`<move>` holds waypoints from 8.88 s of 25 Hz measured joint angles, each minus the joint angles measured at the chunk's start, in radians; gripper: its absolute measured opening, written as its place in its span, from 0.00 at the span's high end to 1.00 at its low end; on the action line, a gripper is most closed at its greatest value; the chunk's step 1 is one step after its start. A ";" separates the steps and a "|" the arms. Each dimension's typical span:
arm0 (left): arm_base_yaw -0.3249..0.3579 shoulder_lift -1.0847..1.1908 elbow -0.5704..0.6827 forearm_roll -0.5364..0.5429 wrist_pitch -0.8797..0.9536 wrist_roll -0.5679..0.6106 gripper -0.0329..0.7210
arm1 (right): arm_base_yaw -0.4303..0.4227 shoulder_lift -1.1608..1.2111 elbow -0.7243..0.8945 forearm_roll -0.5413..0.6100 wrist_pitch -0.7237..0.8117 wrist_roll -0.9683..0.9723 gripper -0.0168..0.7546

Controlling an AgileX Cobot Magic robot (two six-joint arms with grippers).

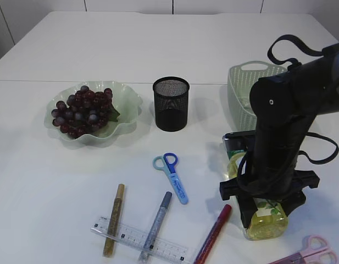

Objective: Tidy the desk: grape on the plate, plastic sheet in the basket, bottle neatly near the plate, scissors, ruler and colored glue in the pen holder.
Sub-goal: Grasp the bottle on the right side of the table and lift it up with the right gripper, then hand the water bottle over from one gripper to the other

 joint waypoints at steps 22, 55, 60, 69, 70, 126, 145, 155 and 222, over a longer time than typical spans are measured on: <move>0.000 0.000 0.000 -0.002 0.000 0.000 0.46 | 0.000 -0.129 0.014 -0.008 0.032 -0.062 0.36; 0.000 0.000 0.020 0.090 0.000 0.000 0.53 | 0.000 -0.410 0.093 0.756 -0.134 -1.206 0.36; 0.000 0.000 0.144 0.094 -0.009 0.000 0.54 | 0.000 -0.469 0.095 0.925 -0.132 -1.447 0.36; 0.000 0.000 0.366 0.078 -0.183 0.024 0.54 | 0.000 -0.525 0.095 1.009 -0.071 -1.541 0.36; 0.000 0.000 0.384 0.078 -0.203 0.024 0.54 | 0.000 -0.525 0.095 1.009 -0.058 -1.541 0.36; -0.037 0.064 0.825 -1.319 -0.392 1.171 0.32 | -0.187 -0.427 0.095 1.294 0.177 -1.876 0.36; -0.037 0.064 0.825 -1.458 -0.325 1.249 0.19 | -0.187 -0.427 0.095 1.294 0.177 -1.810 0.36; -0.037 0.100 0.825 -1.543 -0.298 1.464 0.14 | -0.187 -0.427 0.095 1.294 0.177 -1.771 0.36; -0.150 0.414 0.628 -1.612 -0.112 1.663 0.10 | -0.187 -0.426 0.095 1.278 0.183 -1.765 0.36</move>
